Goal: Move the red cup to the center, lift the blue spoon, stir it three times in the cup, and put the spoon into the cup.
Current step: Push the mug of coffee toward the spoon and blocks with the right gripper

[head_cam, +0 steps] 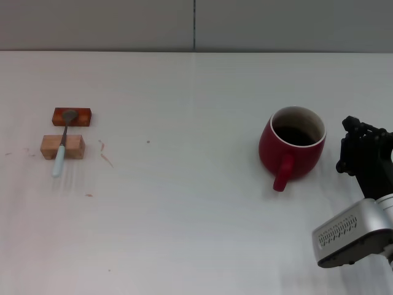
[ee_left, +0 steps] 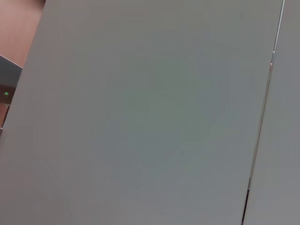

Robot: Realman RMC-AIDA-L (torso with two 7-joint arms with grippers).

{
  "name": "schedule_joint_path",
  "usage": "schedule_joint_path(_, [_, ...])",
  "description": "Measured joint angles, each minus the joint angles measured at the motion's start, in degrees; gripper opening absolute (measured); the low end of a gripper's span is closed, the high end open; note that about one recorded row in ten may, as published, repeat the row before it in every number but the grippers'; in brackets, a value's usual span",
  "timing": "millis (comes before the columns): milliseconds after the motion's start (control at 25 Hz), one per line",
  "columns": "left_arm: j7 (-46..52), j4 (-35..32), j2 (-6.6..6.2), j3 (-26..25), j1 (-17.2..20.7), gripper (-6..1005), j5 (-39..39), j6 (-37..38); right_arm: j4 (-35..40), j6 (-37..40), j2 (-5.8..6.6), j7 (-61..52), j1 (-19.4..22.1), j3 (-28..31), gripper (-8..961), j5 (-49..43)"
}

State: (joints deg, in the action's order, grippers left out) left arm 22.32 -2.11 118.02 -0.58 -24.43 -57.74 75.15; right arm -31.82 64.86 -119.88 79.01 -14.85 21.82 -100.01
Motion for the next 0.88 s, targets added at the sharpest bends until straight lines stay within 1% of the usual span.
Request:
schedule_joint_path(160, [0.0,-0.1,-0.02,0.1,0.0,829,0.0,0.0,-0.4,-0.7,0.00,0.0,-0.3,-1.9,20,1.9])
schedule_joint_path(360, [0.0,-0.6,-0.03,0.1,0.0,829,0.0,0.0,-0.8,-2.7,0.00,0.0,-0.7,-2.1,19,1.9])
schedule_joint_path(880, [0.1,-0.7,-0.03,0.1,-0.1,829,0.2,0.0,-1.6,-7.3,0.00,-1.2,-3.6,-3.0,19,2.0])
